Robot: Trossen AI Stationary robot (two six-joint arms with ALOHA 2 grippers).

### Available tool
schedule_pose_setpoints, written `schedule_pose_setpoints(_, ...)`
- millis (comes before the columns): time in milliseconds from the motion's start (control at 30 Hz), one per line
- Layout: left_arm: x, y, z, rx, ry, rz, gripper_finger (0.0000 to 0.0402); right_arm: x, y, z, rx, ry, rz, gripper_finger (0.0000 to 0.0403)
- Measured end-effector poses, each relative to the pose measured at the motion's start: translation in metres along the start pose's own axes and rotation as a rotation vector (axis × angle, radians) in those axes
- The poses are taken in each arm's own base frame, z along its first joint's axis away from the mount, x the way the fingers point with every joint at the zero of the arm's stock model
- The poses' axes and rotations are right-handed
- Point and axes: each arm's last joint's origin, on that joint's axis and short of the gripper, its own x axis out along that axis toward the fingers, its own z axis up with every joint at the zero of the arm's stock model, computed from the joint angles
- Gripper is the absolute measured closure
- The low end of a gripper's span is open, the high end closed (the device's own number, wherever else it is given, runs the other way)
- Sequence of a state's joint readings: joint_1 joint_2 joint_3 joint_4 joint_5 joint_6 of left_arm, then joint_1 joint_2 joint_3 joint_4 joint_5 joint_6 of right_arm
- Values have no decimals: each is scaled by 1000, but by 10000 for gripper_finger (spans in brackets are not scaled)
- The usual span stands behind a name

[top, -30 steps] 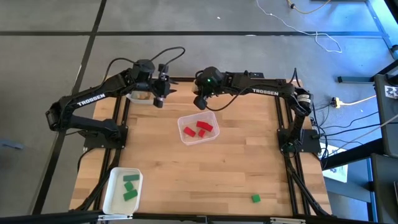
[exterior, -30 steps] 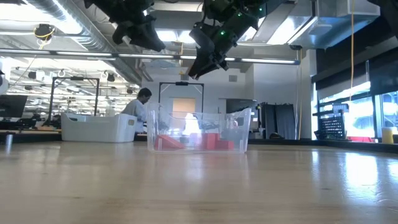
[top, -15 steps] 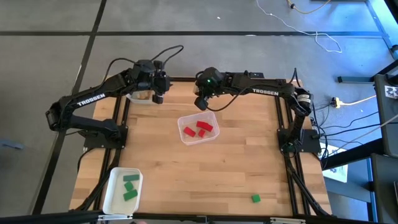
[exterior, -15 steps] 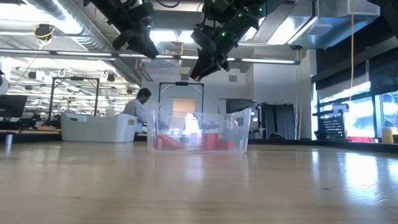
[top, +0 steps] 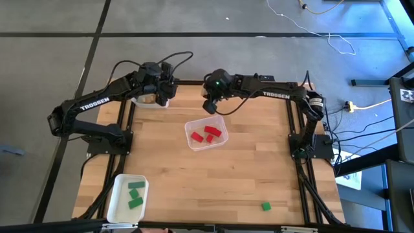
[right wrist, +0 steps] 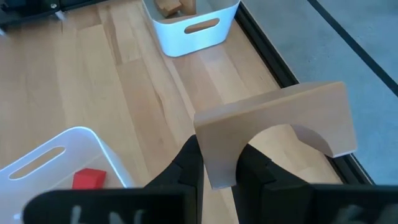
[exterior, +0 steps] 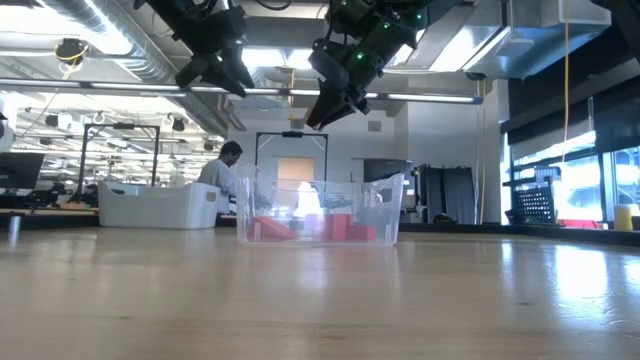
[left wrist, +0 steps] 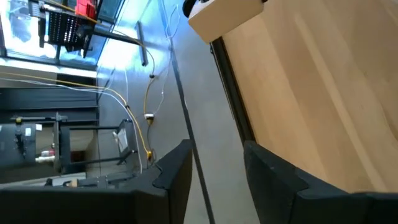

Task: Sort & place blocks by color
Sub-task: Put the brown block into the gray bin

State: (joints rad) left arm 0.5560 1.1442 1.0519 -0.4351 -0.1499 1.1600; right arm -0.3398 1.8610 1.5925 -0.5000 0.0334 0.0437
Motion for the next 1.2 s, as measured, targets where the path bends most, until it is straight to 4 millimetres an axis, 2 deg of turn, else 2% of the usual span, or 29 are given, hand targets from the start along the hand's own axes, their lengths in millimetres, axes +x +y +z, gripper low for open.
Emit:
schedule_pose_setpoints(367,0,1,-1,-3,49,26,189,0,-4,0,6,-2,-8,354)
schedule_pose_setpoints(767,0,1,-1,-5,51,27,187,0,-4,0,-28,-2,-5,354)
schedule_pose_setpoints(1200,0,1,-1,-5,51,26,187,0,8,1,-379,-27,71,354)
